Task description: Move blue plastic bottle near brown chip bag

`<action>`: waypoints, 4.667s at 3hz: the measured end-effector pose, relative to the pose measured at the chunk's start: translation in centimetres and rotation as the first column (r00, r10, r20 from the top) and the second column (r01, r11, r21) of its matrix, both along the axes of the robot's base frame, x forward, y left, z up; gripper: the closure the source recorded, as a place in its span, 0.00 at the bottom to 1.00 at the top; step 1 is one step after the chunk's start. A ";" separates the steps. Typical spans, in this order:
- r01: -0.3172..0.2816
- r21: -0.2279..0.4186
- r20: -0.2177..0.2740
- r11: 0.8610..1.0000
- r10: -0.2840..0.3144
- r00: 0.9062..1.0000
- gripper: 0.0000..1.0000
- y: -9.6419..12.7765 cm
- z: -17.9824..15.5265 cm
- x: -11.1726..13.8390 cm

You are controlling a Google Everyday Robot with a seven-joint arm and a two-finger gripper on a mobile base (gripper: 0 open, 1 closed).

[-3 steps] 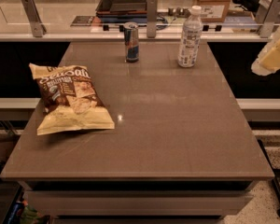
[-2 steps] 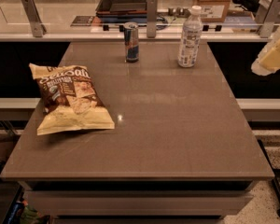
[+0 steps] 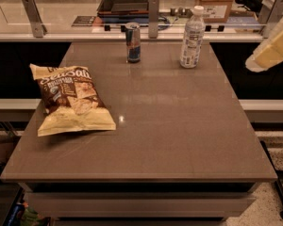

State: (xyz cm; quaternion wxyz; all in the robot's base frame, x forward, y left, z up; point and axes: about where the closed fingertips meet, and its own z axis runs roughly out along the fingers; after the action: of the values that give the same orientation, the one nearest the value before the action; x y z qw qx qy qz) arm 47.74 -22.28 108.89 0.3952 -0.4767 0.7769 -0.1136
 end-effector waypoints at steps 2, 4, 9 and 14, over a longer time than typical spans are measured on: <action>0.097 0.309 0.041 0.946 -0.115 0.993 0.00 0.2 -4.6 4.5; 0.148 0.455 0.039 0.878 -0.185 0.982 0.00 0.0 -7.5 10.4; 0.150 0.601 0.017 0.785 -0.201 0.980 0.00 -0.9 -12.1 22.7; -0.142 0.737 0.095 0.661 0.107 0.990 0.00 2.2 -15.7 30.5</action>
Offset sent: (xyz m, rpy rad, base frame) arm 0.0807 -0.0034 -0.0750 0.5240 -0.1109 -0.1924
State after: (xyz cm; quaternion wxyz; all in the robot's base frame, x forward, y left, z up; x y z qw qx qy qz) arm 78.29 -20.03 93.19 0.5782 -0.3246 0.7127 0.2288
